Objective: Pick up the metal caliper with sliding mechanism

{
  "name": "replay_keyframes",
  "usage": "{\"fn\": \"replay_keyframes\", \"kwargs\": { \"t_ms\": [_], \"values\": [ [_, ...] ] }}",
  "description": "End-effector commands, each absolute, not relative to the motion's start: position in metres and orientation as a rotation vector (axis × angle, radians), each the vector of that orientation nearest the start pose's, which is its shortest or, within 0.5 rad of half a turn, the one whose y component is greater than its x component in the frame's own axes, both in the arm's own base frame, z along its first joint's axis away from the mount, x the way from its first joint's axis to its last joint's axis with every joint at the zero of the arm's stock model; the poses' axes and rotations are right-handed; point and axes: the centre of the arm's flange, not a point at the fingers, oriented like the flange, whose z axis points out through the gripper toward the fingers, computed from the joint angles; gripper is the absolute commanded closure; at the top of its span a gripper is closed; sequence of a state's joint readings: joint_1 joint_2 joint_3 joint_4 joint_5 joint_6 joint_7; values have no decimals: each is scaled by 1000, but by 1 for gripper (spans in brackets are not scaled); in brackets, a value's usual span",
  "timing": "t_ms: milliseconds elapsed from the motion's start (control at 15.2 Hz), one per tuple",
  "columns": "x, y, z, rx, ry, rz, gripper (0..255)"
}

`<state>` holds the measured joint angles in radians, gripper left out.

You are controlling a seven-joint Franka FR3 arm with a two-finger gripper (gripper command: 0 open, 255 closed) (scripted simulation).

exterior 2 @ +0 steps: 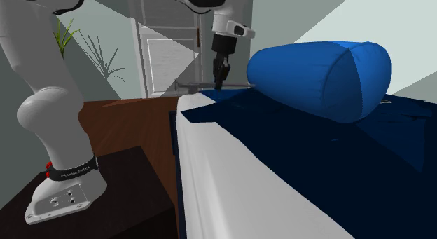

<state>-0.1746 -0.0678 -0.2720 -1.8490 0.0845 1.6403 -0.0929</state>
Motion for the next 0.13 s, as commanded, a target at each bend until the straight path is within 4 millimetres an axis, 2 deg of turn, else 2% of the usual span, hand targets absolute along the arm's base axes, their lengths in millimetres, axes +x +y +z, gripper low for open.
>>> {"fn": "replay_keyframes", "kwargs": {
  "t_ms": [0, 66],
  "values": [
    [477, -223, 540, -2951, 543, 168, 255],
    [477, -223, 540, -2951, 543, 168, 255]
  ]
}}
